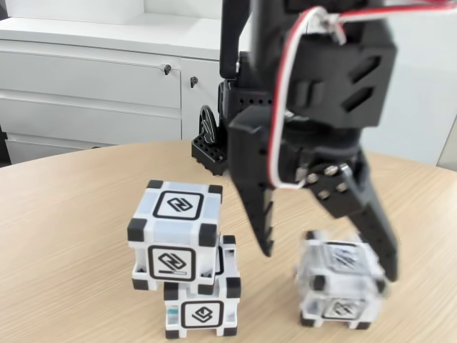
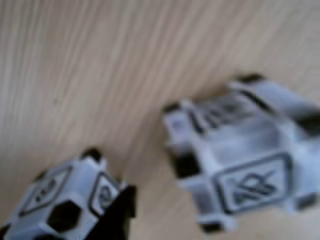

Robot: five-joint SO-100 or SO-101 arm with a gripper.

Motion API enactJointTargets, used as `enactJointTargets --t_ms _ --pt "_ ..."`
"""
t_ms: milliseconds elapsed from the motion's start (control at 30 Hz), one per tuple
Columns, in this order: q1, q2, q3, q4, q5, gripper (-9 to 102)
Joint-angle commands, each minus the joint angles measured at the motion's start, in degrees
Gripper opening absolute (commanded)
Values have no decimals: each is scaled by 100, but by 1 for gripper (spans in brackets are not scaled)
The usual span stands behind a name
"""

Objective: Stack cubes from left to right.

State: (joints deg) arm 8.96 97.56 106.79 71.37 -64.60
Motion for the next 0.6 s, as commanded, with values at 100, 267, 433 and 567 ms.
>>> enactJointTargets --t_ms 100,267,433,567 --pt "0 580 -158 -35 62 38" --pt "-9 466 -158 -123 -35 38" --pt "-141 466 -158 -686 -35 37" --pt "-466 466 -88 -967 79 36"
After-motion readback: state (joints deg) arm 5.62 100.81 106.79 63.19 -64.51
